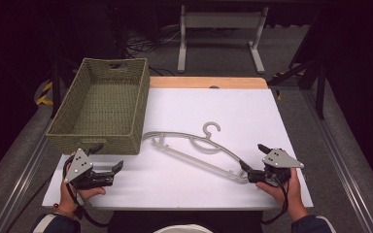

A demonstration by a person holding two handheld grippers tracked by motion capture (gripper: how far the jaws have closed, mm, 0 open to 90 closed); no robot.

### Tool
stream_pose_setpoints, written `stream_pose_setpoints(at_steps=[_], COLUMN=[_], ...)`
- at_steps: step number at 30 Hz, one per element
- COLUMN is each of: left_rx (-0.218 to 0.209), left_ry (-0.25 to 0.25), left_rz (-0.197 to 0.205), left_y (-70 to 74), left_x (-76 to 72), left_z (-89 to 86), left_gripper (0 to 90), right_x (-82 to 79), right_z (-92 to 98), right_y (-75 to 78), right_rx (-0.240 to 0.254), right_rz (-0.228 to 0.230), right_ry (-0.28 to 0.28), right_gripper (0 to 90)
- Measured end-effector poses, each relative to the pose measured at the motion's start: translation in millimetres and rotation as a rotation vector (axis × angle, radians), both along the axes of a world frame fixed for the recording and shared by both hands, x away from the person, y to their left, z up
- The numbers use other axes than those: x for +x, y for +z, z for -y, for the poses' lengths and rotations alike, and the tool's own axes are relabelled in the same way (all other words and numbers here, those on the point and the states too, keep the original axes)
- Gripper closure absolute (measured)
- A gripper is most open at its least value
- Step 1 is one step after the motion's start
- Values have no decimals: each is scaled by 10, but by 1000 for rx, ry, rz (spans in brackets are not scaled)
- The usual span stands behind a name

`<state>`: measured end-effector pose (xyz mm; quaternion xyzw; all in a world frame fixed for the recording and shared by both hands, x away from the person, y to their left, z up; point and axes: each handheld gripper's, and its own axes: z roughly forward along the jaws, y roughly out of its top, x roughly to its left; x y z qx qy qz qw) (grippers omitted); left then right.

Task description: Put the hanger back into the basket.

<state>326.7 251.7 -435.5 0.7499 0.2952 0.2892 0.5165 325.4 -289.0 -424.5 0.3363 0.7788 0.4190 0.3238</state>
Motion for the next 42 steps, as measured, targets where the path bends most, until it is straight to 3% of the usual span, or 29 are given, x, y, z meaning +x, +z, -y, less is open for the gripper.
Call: stream_pose_setpoints(at_steps=[9,12,14,17,19,22,23,24,26,28,32,37,40,42], left_rx=[31,37,37,39,39,40,43,50,53,58,51,64,67,71], left_ry=[-6,-15,-19,-19,-17,-24,-25,-25,-28,-28,-28,-30,-35,-38], left_rz=[-27,-32,-39,-45,-51,-62,-67,-69,-70,-68,-72,-72,-76,-80], left_y=[-35,-42,-50,-49,-51,-60,-62,-65,-75,-77,-78,-78,-82,-86], left_x=[6,-11,-25,-23,-7,11,15,19,17,12,19,18,19,15], left_z=[2,-14,-16,-24,-24,-19,-12,-6,7,8,1,10,23,34], left_gripper=[91,94,94,93,94,96,96,98,100,103,106,108,112,115], right_x=[61,143,206,304,352,451,451,498,562,601,647,666,694,691], right_z=[-4,16,23,-50,-102,-116,-116,-130,-151,-156,-147,-281,-360,-388], right_y=[-17,10,24,-2,-21,-49,-49,-68,-102,-134,-108,-72,-46,-45], right_rx=[1,20,35,-30,-81,-92,-92,-109,-151,-153,-171,-261,-327,-350], right_rz=[-84,-153,-200,-283,-314,-376,-376,-404,-452,-489,-520,-550,-567,-554], right_ry=[1,-15,3,25,25,21,21,16,19,30,20,51,56,56], right_gripper=[201,211,225,281,307,364,364,416,438,501,627,815,824,829])
